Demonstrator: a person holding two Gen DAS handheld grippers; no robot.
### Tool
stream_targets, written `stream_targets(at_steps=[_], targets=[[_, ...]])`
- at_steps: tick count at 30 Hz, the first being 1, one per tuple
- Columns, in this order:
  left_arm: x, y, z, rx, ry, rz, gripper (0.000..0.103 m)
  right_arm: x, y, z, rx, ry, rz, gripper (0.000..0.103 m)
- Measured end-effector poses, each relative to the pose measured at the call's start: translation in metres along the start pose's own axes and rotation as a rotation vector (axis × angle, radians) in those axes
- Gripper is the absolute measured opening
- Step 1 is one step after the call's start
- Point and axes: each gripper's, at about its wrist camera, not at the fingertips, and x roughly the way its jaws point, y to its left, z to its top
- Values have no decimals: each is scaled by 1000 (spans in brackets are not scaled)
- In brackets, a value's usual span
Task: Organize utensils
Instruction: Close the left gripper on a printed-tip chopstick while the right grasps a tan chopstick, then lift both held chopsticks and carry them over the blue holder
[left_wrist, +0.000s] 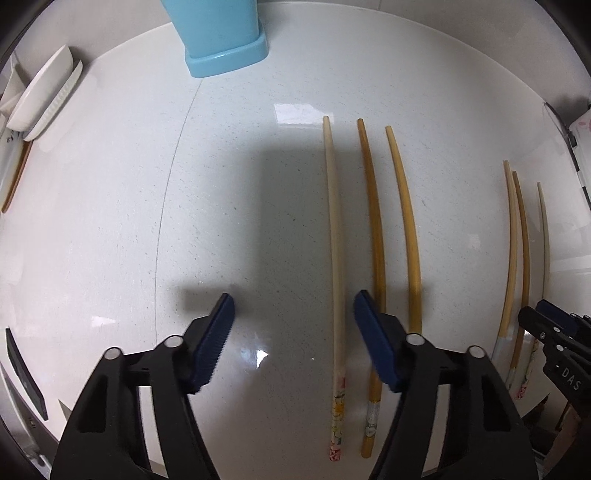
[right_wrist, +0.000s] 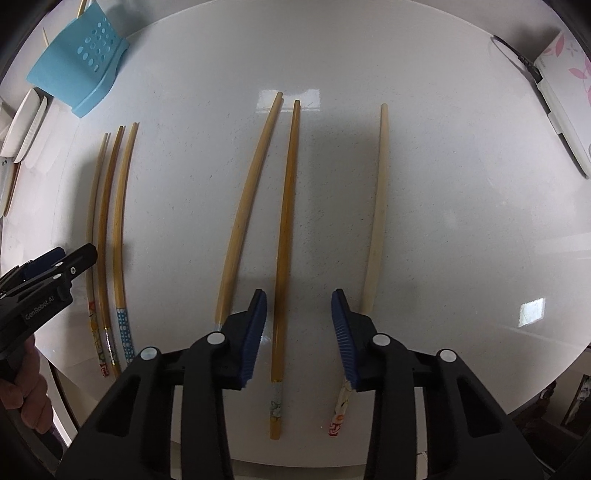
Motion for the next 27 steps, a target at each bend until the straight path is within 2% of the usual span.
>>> stream_targets(at_steps=[2,4,5,7,8,9,20,21,27], targets=[[-1,-3,-2,1,15,-2,52,1,2,-2,0,7,-7,29],[-3,-5,-3,4,20,-3,36,1,6,-1,-6,14,-18,26],[-2,-7,-3,9,24,-2,33,1,7,-1,-6,17,-22,22],[-2,-9,-3,19,33,-4,12,-1,13,2,-5,25,-33,18],[-2,-9,-3,21,37,-4,7,-1,15,3,-6,28,-37,12],[-2,-8,-2,19,44,-12,6,-1,17,4,-11,32,-41,6],[-11,-3,2,10,14,-44,6,-16,29,15,0,13,-14,6],[-20,0,-7,10,8,-47,6,-15,21,14,0,9,-12,6],[-41,12,-11,-4,-27,-62,6,-29,22,19,-3,-27,4,6]])
